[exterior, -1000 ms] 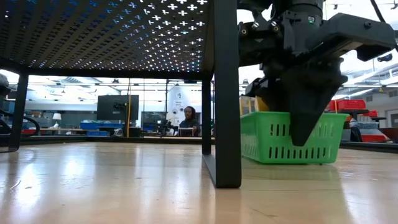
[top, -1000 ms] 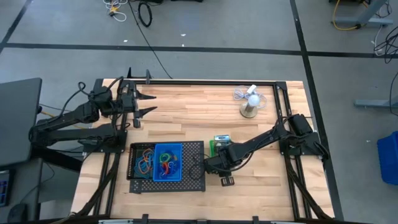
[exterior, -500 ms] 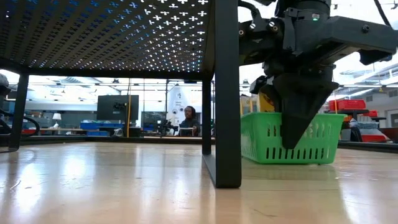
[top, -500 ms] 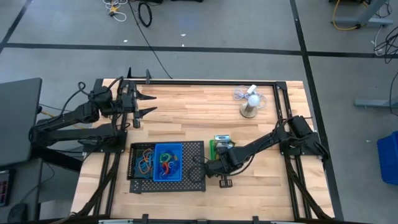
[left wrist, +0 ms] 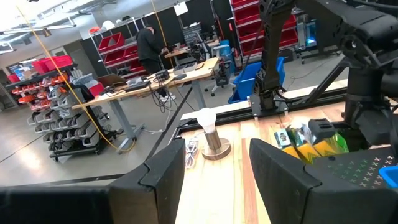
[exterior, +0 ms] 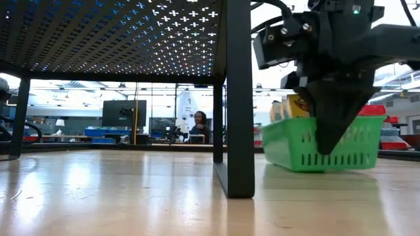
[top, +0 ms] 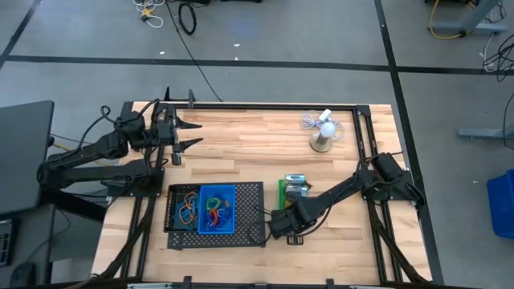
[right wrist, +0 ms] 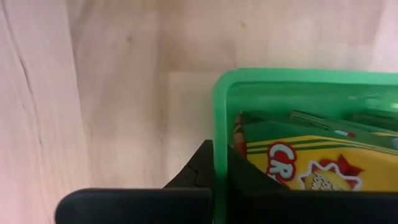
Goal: Pick & Place Office Desk Supplies
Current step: Put the green bin with the crayon boxes on the shelf
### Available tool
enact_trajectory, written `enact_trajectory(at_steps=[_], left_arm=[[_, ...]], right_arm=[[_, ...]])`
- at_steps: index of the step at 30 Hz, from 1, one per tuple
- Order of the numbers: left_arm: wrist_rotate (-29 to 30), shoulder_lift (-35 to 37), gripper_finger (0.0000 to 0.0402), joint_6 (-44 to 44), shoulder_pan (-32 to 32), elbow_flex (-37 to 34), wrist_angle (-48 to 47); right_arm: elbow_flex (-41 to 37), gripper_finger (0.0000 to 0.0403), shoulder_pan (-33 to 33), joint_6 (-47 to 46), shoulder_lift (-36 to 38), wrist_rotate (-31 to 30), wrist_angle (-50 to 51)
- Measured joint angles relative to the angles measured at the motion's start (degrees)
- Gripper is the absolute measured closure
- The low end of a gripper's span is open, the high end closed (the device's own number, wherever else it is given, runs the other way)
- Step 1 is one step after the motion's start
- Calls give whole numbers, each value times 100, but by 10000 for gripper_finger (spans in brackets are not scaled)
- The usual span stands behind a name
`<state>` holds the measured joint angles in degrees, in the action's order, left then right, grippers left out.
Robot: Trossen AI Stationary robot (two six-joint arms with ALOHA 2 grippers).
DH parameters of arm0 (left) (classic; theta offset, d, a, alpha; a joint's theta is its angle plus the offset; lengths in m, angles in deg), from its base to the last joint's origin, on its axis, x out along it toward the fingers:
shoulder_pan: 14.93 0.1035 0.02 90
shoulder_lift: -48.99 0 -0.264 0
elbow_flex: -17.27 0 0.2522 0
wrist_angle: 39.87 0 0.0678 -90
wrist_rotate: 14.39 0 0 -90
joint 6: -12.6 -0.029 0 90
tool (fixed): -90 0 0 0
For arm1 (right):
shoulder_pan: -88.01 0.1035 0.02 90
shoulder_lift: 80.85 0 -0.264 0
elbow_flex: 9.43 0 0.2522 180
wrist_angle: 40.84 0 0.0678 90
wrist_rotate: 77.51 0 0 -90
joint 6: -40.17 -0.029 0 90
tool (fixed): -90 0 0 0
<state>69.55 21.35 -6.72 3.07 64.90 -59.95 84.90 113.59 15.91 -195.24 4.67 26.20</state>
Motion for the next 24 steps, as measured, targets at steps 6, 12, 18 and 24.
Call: enact_trajectory(at_steps=[6, 12, 18, 24], left_arm=[[0, -11, 214, -1, 0, 0, -6], [0, -13, 214, -1, 0, 0, -33], [0, -13, 214, 0, 0, 0, -52], [0, -15, 214, -1, 0, 0, -76]], right_arm=[[253, 402, 55, -131, 4, -220, 393], [509, 402, 96, -195, 8, -547, 533], [552, 403, 121, -338, 21, -825, 715], [587, 403, 141, -444, 28, -819, 1005]])
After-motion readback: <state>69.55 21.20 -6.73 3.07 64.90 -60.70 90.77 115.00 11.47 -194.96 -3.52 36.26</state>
